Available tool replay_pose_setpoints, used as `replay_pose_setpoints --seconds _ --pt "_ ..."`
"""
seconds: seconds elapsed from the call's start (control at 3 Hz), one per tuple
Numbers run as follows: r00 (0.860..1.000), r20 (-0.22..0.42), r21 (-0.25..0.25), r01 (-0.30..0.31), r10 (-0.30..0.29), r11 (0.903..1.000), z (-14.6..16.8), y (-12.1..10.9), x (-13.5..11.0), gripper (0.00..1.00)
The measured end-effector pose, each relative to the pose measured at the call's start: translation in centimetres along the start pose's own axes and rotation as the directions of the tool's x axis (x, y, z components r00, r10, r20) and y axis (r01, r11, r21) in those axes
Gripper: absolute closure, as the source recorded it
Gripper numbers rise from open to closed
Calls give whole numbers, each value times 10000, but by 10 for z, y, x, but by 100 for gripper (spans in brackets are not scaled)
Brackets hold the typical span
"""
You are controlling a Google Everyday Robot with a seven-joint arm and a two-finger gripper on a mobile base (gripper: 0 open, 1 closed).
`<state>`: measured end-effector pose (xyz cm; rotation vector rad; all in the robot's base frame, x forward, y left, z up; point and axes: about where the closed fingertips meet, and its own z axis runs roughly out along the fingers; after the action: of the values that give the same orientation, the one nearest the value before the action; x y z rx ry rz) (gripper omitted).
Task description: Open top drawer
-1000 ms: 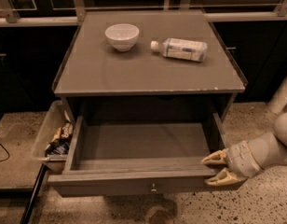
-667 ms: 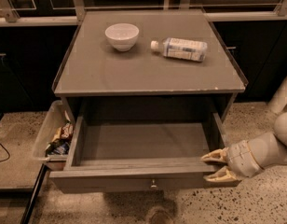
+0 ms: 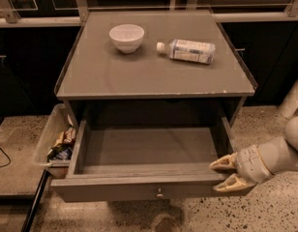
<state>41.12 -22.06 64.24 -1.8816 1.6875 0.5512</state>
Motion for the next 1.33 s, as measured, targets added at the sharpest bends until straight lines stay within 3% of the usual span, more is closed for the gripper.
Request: replay_pose_setpoints --seconds 0.33,0.67,1.0,1.33 --pt "10000 0 -1 0 0 10000 0 0 0 15" --pt "10000 -1 -3 -1 1 10000 0 0 0 0" --pt "10000 -7 -13 -2 2 10000 0 0 0 0" --pt "9989 -350 72 325 -323 9994 -12 -7 -16 0"
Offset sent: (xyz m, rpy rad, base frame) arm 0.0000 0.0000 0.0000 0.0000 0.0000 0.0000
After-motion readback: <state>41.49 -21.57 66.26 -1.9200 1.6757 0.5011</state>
